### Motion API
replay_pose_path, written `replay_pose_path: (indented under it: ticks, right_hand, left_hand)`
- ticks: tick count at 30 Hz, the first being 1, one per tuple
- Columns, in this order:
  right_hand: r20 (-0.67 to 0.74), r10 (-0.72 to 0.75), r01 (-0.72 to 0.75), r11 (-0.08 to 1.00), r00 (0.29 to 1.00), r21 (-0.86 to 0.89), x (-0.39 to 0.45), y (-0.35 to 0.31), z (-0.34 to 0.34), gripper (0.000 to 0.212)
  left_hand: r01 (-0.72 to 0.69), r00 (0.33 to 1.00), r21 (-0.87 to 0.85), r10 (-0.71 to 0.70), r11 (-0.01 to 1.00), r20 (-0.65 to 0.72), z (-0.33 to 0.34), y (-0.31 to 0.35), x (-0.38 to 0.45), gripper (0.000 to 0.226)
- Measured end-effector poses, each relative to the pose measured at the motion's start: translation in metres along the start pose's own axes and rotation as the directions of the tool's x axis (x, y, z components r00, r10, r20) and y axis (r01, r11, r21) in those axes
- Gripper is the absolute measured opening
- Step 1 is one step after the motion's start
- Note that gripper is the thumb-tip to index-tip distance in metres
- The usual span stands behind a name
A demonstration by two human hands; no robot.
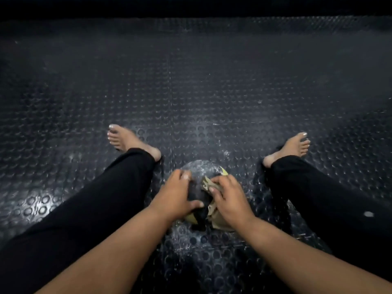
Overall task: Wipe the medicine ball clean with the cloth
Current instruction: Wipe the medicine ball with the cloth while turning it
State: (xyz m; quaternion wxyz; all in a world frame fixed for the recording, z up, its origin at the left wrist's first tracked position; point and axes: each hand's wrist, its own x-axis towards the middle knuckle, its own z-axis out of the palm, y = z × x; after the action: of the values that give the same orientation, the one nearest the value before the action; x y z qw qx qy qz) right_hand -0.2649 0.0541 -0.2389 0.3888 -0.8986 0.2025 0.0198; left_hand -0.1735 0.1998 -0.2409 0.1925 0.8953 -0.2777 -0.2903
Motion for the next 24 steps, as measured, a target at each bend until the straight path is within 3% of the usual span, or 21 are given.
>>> replay_pose_path:
  ticks: [3,5,7,10,13,15,17,21,22,24]
  right_hand:
    - [0.072,-0.101,0.103,0.994,0.992,-0.035,0.016,-0.012,0.0,0.016]
    - [0.183,-0.208,0.219,0.975,0.961,-0.043,0.021,-0.013,-0.004,0.02]
    - [0.143,-0.243,0.25,0.968,0.959,-0.031,0.028,-0.004,-0.007,0.019]
    - [-0.079,-0.047,0.044,0.998,0.996,-0.037,0.038,0.013,-0.009,0.016]
    - [-0.099,0.223,-0.219,0.974,0.97,0.052,0.059,0.024,-0.008,0.014]
    - [-0.077,0.329,-0.324,0.944,0.941,0.067,0.071,0.022,-0.011,0.017]
    - [-0.076,0.292,-0.294,0.956,0.953,-0.006,0.07,0.015,-0.008,0.024]
    - [-0.088,-0.011,0.005,0.998,0.996,-0.068,0.033,0.0,0.003,0.026]
    - [-0.088,-0.043,0.037,0.997,0.995,-0.068,0.031,0.001,0.005,0.025]
    - [-0.125,0.027,-0.032,0.999,0.992,-0.035,0.04,0.006,0.004,0.021]
  left_hand:
    - [0.066,0.996,-0.223,-0.076,0.973,-0.037,0.007,0.004,0.011,0.108]
    - [0.114,0.993,-0.242,-0.107,0.964,0.042,0.013,0.004,0.014,0.124]
    - [0.174,0.982,-0.223,-0.152,0.959,0.113,0.015,0.004,0.019,0.129]
    - [0.227,0.969,-0.205,-0.201,0.952,0.142,0.013,0.008,0.026,0.133]
    - [0.252,0.963,-0.18,-0.227,0.951,0.148,0.016,0.017,0.03,0.134]
    - [0.263,0.96,-0.169,-0.24,0.95,0.147,0.017,0.023,0.033,0.134]
    - [0.284,0.954,-0.176,-0.258,0.943,0.153,0.015,0.026,0.036,0.134]
    - [0.288,0.953,-0.227,-0.254,0.931,0.165,0.014,0.022,0.037,0.13]
    - [0.286,0.954,-0.223,-0.254,0.932,0.161,0.016,0.022,0.035,0.13]
    - [0.285,0.955,-0.212,-0.256,0.935,0.152,0.017,0.022,0.033,0.13]
